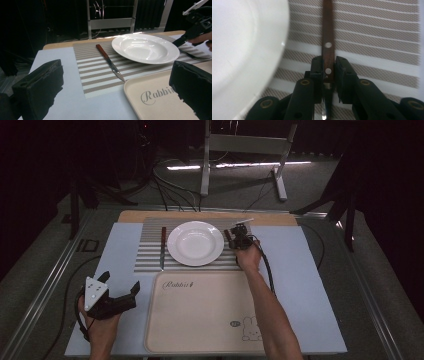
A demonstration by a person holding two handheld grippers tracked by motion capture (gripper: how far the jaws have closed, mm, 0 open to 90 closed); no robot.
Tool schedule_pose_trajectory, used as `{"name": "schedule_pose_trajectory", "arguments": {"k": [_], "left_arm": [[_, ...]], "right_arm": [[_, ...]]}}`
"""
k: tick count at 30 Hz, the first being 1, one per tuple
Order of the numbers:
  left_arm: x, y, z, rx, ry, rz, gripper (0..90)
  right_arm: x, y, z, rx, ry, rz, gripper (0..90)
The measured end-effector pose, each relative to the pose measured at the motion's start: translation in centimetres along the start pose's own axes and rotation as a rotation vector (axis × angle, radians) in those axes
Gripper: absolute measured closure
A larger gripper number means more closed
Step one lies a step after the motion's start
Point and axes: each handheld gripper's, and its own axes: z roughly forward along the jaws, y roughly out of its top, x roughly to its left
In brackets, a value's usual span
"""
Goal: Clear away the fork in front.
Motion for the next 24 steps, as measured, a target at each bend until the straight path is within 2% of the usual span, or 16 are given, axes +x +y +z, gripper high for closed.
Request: {"name": "schedule_pose_trajectory", "arguments": {"k": [1, 2, 3, 6, 9, 11, 14, 21, 24], "left_arm": [[-0.05, 0.0, -0.02, 0.0, 0.0, 0.002, 0.1], [-0.09, 0.01, -0.03, 0.0, 0.0, 0.004, 0.1], [-0.12, 0.01, -0.02, 0.001, 0.0, 0.006, 0.1], [-0.2, 0.0, 0.08, 0.005, 0.0, 0.008, 0.1], [-0.24, -0.01, 0.13, 0.006, -0.001, 0.011, 0.1], [-0.23, -0.02, 0.11, 0.007, 0.0, 0.012, 0.1], [-0.16, -0.05, 0.07, 0.008, 0.002, 0.011, 0.1], [-0.22, -0.06, 0.06, 0.011, 0.005, 0.013, 0.1], [-0.16, -0.09, 0.12, 0.012, 0.004, 0.013, 0.1]], "right_arm": [[-0.88, -0.22, -0.46, 0.02, -0.014, 0.006, 77.5], [-0.88, -0.22, -0.46, 0.02, -0.014, 0.006, 77.5], [-1.55, -0.39, -0.75, 0.037, -0.009, 0.018, 77.5], [-1.81, -0.4, -0.9, 0.053, -0.01, 0.012, 77.5], [-1.73, -0.33, -0.93, 0.073, -0.015, -0.01, 77.3], [-1.26, -0.37, -0.79, 0.09, -0.051, -0.051, 77.1], [-0.99, -0.23, -0.79, 0.108, -0.063, -0.062, 76.5], [-1.12, -0.22, -0.86, 0.117, -0.05, -0.08, 77.8], [-1.28, -0.62, -1.0, 0.087, -0.034, -0.082, 78.0]]}}
